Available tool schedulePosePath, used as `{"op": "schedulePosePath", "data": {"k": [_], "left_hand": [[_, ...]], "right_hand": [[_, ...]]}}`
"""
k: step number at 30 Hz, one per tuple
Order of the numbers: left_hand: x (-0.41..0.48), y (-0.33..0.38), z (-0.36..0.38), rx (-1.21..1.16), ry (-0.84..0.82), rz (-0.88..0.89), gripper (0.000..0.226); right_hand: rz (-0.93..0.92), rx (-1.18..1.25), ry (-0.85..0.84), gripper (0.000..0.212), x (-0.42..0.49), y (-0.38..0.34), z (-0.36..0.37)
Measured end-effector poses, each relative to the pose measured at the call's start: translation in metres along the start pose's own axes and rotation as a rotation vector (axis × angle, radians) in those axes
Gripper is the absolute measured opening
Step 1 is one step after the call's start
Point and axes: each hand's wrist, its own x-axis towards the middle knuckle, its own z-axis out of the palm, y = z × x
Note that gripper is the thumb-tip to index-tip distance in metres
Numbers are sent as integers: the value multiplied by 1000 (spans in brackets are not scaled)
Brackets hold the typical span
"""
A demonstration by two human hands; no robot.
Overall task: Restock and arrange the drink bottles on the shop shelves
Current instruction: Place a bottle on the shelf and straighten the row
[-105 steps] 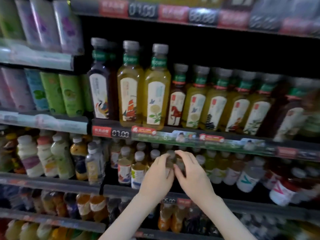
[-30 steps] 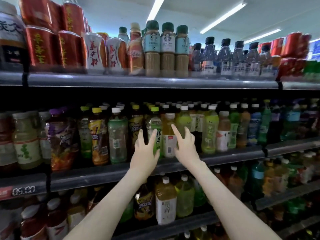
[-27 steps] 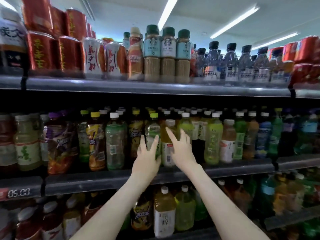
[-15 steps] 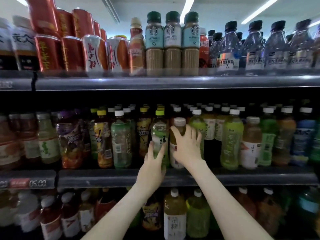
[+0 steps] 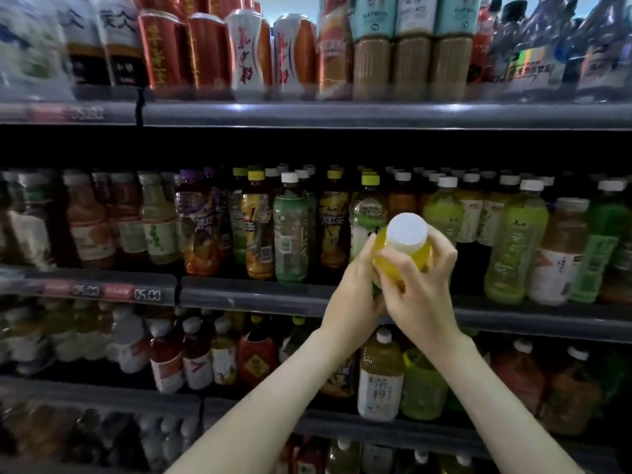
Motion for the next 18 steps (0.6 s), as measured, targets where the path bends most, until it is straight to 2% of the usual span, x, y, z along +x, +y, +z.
{"op": "schedulePosePath", "data": {"k": [3,5,7,9,12,16,18], "left_hand": [[-23,12,-32,-111,-3,-7,68],[-50,12,-63,-209,-70,-124,72],[-83,7,-97,-234,-104,-221,66],[-124,-3,-130,-244,-84,-310,60],[-187,-20,-188,-277,2,-451,54],[-258,-54,-275,-159,61,-488,42],[-288,-75,-319,-40,59,-519,36]], "right_hand": [[139,184,-72,55,3,-39,-13],[330,347,-160,61,-6,-71,-14],[464,500,-253,70,-18,-110,-8],[537,622,-386,85,-33,-152,6],[755,811,-594,103,-49,-219,33],[921,853,-862,90,-63,-323,77],[980,860,-925,84,-69,-374,99]]}}
